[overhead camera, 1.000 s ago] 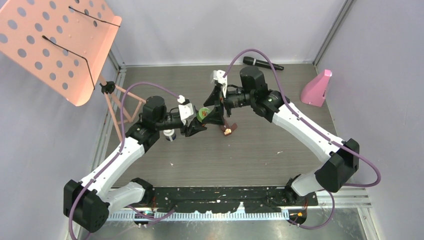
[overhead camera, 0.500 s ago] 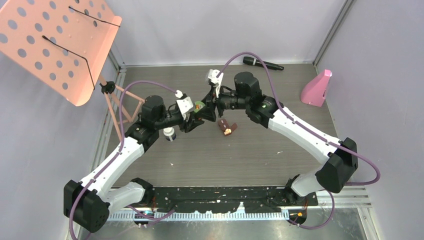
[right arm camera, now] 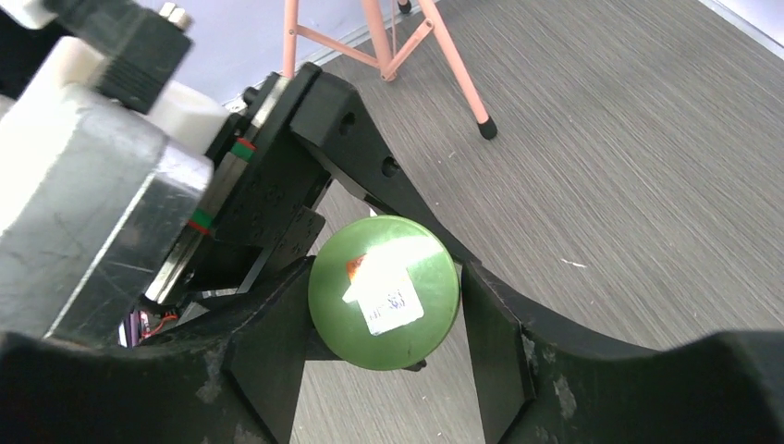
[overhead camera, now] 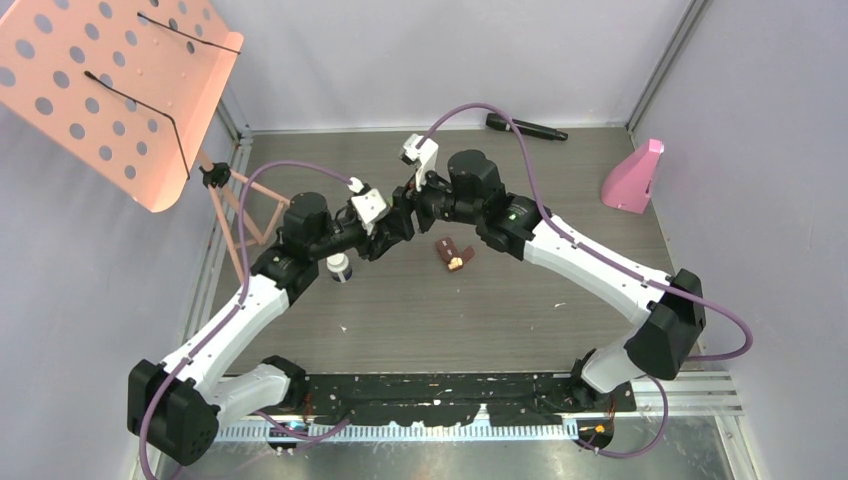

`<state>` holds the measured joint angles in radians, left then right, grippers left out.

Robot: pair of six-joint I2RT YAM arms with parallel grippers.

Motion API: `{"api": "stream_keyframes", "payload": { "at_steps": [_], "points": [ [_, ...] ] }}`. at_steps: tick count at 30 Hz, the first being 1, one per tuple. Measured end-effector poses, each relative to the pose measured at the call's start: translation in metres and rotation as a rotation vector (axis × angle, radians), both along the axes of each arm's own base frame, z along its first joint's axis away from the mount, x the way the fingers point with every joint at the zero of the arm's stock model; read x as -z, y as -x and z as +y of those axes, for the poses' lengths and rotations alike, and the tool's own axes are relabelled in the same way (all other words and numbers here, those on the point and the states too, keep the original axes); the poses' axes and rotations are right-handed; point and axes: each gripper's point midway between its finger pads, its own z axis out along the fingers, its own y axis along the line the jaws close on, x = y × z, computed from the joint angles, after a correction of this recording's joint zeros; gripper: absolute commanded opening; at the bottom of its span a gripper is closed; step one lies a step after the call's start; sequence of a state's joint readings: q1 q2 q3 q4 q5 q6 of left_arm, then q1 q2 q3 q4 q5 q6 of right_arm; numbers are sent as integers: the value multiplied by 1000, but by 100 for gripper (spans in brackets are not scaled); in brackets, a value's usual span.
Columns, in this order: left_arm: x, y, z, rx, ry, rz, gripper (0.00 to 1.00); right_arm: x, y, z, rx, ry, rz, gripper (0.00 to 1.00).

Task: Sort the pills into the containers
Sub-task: Place the pill bottle at the center of the board.

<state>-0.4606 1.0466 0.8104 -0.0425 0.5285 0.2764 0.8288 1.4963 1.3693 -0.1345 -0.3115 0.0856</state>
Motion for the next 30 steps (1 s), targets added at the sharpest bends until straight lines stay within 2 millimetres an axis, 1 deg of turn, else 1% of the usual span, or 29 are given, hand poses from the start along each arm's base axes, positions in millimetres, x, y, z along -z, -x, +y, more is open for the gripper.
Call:
{"api": "stream_keyframes", "payload": {
  "at_steps": [2, 5, 7, 8, 9, 10, 11, 12, 13, 14, 15, 16, 18, 19, 20, 21, 23, 25, 27, 30],
  "points": [
    [-2, -2, 0, -8, 7, -16, 12, 0, -1, -1, 14, 9, 10, 68],
    [-6, -4, 1, -21, 21, -41, 15, -1, -3, 0, 22, 15, 24, 68],
    [-7, -5, 3, -32, 26, -53, 15, 0, -4, 1, 26, 22, 39, 66],
    [-6, -5, 3, -35, 27, -56, 15, 0, -4, 1, 27, 26, 44, 62],
    [-6, -6, 3, -40, 29, -58, 16, 1, -4, 2, 28, 29, 53, 59],
    [-5, -6, 4, -43, 31, -58, 16, 2, -4, 2, 31, 31, 57, 53],
    [-4, -6, 4, -47, 32, -52, 18, 4, -5, 2, 33, 37, 60, 49],
    [-1, -6, 4, -49, 35, -42, 20, 5, -5, 1, 35, 41, 64, 41],
    [0, -6, 4, -52, 40, -38, 24, 7, -5, 2, 37, 45, 72, 36],
    [1, -5, 4, -53, 41, -35, 29, 7, -5, 2, 37, 46, 77, 28],
    [2, -5, 4, -54, 43, -33, 35, 9, -6, 2, 39, 49, 85, 25],
    [3, -5, 4, -57, 46, -32, 41, 9, -6, 2, 38, 51, 90, 20],
    [3, -6, 5, -65, 56, -26, 51, 10, -7, 2, 38, 52, 99, 16],
    [3, -6, 5, -68, 60, -28, 80, 9, -7, 1, 38, 51, 101, 15],
    [2, -7, 5, -71, 66, -35, 97, 8, -8, 1, 39, 49, 101, 13],
    [0, -8, 5, -74, 67, -45, 99, 7, -9, 0, 44, 46, 100, 13],
    [-10, -9, 5, -81, 83, -86, 99, 8, -18, -6, 94, 45, 114, 12],
    [-24, -10, 7, -95, 105, -132, 99, 10, -36, -20, 170, 48, 126, 12],
    [-34, -11, 10, -109, 123, -169, 99, 10, -49, -31, 226, 46, 129, 12],
    [-40, -13, 12, -129, 136, -196, 99, 8, -72, -56, 333, 42, 120, 13]
  ]
}}
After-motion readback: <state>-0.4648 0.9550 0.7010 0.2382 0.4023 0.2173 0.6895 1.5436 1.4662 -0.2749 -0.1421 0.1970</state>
